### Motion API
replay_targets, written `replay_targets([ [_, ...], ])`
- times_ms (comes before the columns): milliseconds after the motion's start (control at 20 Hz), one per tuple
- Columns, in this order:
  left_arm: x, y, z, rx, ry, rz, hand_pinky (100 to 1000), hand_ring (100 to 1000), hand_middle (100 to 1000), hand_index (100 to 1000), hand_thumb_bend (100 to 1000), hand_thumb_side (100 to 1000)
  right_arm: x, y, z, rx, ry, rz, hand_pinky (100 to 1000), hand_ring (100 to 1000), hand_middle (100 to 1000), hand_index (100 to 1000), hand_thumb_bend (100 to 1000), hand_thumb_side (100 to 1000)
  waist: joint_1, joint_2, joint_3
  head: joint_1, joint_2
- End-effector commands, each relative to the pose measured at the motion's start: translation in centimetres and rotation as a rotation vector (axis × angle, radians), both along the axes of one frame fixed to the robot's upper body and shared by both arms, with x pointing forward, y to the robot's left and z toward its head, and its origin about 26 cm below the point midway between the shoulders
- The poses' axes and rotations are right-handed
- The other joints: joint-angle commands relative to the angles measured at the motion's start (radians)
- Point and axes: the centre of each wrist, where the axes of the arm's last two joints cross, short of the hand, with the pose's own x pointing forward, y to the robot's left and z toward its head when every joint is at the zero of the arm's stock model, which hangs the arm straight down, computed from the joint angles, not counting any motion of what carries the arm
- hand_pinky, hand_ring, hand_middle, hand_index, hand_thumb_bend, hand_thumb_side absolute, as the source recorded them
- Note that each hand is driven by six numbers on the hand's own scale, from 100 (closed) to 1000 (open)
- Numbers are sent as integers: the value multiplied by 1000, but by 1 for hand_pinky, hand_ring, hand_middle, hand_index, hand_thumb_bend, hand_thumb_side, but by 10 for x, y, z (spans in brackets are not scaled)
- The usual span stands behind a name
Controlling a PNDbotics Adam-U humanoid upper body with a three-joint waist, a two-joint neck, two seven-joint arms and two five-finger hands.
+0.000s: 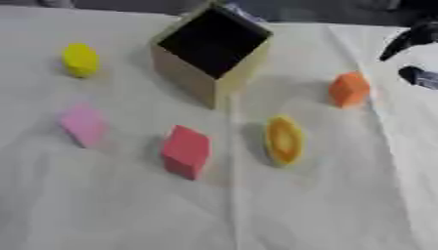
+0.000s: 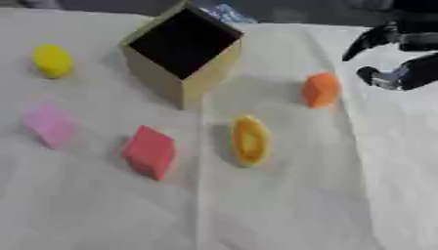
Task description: Pick up objects on the table and place them in the box.
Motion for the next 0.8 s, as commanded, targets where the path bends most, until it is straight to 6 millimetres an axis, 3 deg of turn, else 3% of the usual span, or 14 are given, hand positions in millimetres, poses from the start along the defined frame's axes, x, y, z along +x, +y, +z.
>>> replay_targets([
  [50,-3,2,7,22,-20,-3,840,628,719,834,247,824,-4,-3,23,5,-73,-6,911,909,835,881,100,717,3,-16,-2,4,-12],
  [350,-3,2,6,20,-18,1,840,628,719,833,247,824,-2,1,38,39,-138,-3,913,913,841,885,100,692,4,-17,-6,5,-13],
  [800,-3,2,6,15,-17,0,840,628,720,833,245,827,11,4,27,-4,-96,-5,914,921,852,901,100,663,4,-15,4,3,-17],
])
